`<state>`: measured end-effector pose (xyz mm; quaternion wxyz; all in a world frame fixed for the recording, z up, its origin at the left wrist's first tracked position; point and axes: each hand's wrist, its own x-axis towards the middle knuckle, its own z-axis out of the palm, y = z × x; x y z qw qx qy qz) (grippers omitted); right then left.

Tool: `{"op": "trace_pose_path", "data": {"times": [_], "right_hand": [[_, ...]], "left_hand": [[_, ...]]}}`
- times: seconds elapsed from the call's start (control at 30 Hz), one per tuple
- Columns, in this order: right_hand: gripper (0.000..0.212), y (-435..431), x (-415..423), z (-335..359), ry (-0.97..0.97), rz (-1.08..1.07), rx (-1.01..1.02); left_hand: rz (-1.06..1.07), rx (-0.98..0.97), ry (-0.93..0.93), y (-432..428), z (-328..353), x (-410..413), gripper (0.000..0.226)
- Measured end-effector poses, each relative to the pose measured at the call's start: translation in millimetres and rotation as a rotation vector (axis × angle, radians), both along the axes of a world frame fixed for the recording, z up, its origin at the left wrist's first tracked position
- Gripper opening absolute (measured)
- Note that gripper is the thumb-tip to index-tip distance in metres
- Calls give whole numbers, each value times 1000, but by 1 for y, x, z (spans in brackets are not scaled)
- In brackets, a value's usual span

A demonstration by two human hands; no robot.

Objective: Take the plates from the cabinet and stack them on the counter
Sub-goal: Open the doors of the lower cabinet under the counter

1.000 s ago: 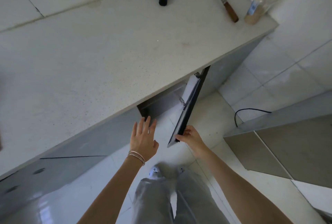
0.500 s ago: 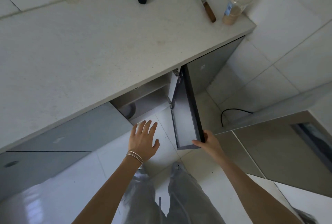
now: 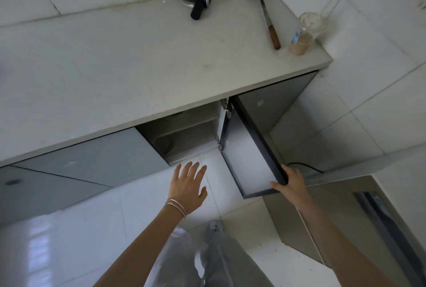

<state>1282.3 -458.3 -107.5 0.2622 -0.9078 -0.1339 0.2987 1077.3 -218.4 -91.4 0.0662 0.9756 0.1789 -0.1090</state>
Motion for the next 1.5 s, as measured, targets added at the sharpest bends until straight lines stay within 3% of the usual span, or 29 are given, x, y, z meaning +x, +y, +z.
{"op": "trace_pose_path", "data": {"times": [0.23,0.4,0.6,0.87,1.13,1.27,1.37,1.5], "right_hand": [[71,82,2,50,-241,494,100],[68,165,-5,70,-569,810,157],[60,249,-26,88,-767,953,234],[59,330,-47,75,-755,1100,236],[63,416,-43,35,-663,1365,191],[68,459,-31,10,-667,1503,151],[77,480,-24,-7,-761,1602,124],[81,488,-20,-19,-818,1628,170]], "left_hand": [[87,61,-32,23,10,-12,57],[165,101,-108,57,24,-28,52],[301,113,-177,109,35,-49,61],[471,73,-223,150,23,-73,56],[910,-239,-319,171,-11,-48,57],[1283,-515,-592,194,-28,-27,65],[1637,-901,-945,211,-36,-16,59],[1748,-1130,-1238,231,-47,-11,67]]}}
